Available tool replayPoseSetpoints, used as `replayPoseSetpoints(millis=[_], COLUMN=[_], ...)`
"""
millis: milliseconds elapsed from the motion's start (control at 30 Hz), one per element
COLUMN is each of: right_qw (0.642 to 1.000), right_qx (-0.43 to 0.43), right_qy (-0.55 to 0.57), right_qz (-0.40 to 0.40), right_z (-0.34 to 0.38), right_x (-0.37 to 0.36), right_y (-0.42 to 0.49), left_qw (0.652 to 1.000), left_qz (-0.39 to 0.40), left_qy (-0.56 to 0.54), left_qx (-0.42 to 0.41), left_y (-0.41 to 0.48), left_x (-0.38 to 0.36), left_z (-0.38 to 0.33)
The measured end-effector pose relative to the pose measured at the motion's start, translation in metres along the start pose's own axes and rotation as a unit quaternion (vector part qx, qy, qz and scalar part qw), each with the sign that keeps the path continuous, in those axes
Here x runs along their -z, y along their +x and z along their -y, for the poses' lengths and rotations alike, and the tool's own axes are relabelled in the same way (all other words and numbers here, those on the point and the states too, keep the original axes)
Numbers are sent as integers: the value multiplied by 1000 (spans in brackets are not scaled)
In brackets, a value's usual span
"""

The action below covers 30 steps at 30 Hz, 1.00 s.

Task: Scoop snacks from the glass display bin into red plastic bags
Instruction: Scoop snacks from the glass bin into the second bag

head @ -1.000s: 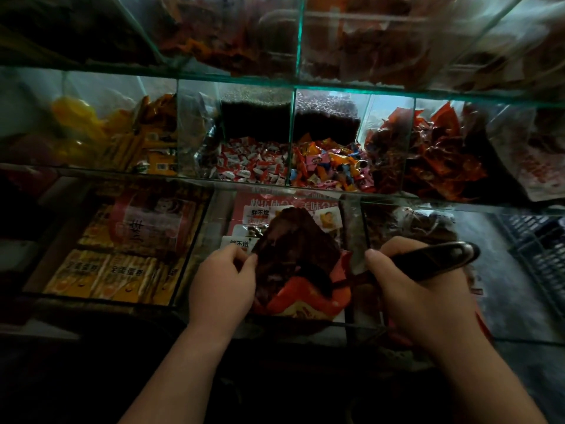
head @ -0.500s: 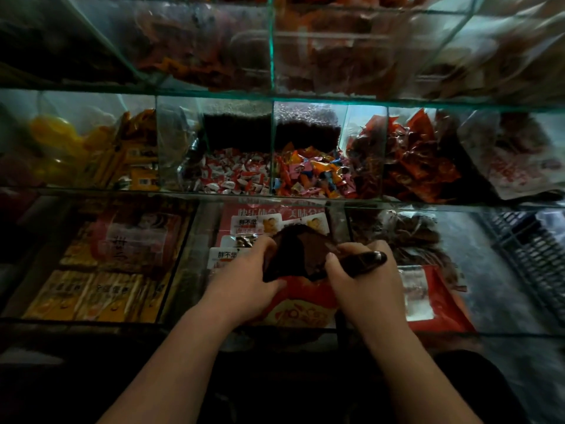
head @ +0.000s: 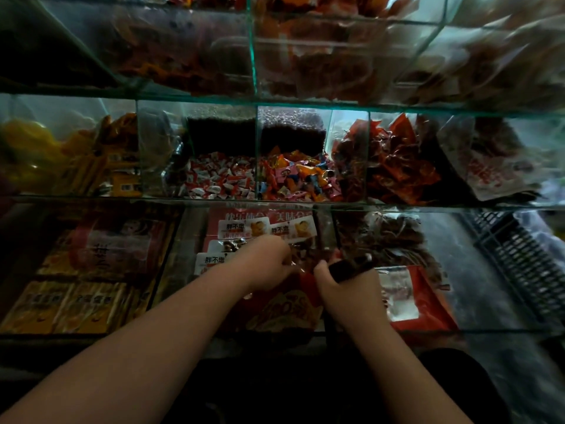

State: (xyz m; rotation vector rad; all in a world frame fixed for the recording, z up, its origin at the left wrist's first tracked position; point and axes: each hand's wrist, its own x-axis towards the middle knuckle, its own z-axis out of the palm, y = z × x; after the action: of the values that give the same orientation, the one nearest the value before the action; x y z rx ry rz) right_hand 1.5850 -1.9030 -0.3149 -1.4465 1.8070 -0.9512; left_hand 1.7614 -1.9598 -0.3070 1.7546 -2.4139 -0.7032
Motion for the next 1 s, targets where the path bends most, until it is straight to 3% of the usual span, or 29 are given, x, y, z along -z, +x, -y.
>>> replayPoseSetpoints(millis=[133,233,333,467,567,633,667,700,733,833,867,900,967,1000], right_qw=[998,993,981,967,969,966,965,965,968,974,972,971,978,985], right_qx=[64,118,182,217,176,151,143,137,133,167,181,193,184,159], right_qy=[-9,12,66,118,62,-20,-50,-54,-37,-49,-71,-85,-71,-45], right_qz=[0,6,9,60,160,208,216,217,209,148,131,112,64,41], right_z=[44,80,97,96,84,66,56,46,37,6,-3,-12,-27,-31], right_x=[2,-2,-5,-5,-6,-11,-14,-17,-17,-12,-8,-5,-4,-3], right_y=[27,42,42,32,25,16,10,2,-6,-17,-22,-27,-38,-42], left_qw=[979,917,810,611,459,408,412,441,500,756,838,895,934,946], left_qz=[-137,-208,-233,-241,-238,-219,-202,-174,-135,-57,-91,-154,-248,-242], left_qy=[-135,-309,-512,-731,-822,-831,-827,-818,-796,-591,-463,-314,-121,-92], left_qx=[73,138,164,185,240,307,324,325,314,276,276,276,225,197], left_y=[-12,-24,-36,-43,-50,-58,-64,-71,-80,-107,-112,-114,-108,-101], left_x=[4,14,26,14,-20,-45,-53,-57,-58,-44,-38,-31,-15,-12], left_z=[10,7,-10,-40,-57,-61,-61,-57,-50,-15,-3,7,14,15])
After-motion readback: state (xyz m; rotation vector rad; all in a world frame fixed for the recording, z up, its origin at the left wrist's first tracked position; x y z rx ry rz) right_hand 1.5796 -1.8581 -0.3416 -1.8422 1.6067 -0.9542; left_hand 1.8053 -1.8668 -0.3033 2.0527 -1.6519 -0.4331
